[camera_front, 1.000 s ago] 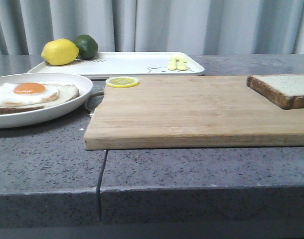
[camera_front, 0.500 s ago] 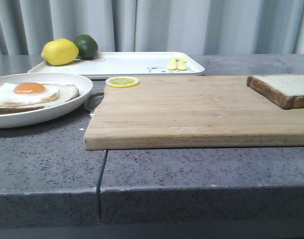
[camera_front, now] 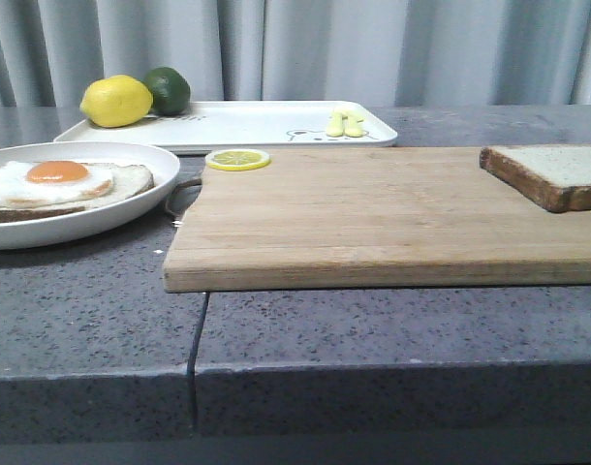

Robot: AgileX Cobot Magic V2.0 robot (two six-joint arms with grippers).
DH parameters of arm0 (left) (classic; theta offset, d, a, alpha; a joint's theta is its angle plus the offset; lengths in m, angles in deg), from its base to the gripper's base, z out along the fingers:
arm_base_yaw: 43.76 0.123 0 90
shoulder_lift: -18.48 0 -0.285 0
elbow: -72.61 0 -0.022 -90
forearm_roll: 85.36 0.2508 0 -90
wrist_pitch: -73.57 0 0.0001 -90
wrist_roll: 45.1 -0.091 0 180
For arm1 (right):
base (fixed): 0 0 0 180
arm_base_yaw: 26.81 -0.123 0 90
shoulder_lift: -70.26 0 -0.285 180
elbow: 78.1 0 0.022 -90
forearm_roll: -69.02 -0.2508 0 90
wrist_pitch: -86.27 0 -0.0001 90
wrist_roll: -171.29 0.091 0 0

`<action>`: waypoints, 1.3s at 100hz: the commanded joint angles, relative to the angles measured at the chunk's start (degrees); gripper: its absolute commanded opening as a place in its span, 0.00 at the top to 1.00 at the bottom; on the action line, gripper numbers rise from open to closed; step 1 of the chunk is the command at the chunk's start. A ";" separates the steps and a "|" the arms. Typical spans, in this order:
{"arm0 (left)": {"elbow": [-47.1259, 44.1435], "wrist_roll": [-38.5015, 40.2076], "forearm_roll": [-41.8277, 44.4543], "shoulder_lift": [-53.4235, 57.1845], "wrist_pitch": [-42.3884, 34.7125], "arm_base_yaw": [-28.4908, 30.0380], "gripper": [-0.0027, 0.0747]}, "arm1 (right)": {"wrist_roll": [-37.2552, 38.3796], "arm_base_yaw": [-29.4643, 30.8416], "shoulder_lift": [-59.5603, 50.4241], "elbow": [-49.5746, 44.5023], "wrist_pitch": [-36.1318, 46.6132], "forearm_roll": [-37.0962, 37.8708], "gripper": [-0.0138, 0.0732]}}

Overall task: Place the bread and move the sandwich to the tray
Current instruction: 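Lower the right gripper and grasp the edge of the bread slice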

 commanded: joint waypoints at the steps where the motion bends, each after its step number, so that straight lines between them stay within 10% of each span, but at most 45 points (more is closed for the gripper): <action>1: 1.90 0.52 -0.70 -0.75 -3.93 -0.31 0.29 | -0.04 0.44 0.75 1.91 3.88 -0.55 0.29; 76: 1.90 0.52 -0.70 -0.75 -3.93 -0.31 0.29 | -4.32 5.15 6.83 1.91 7.27 -8.80 0.29; 130: 1.90 0.52 -0.70 -0.75 -3.93 -0.31 0.29 | -32.11 27.38 19.98 1.91 8.41 -43.11 0.29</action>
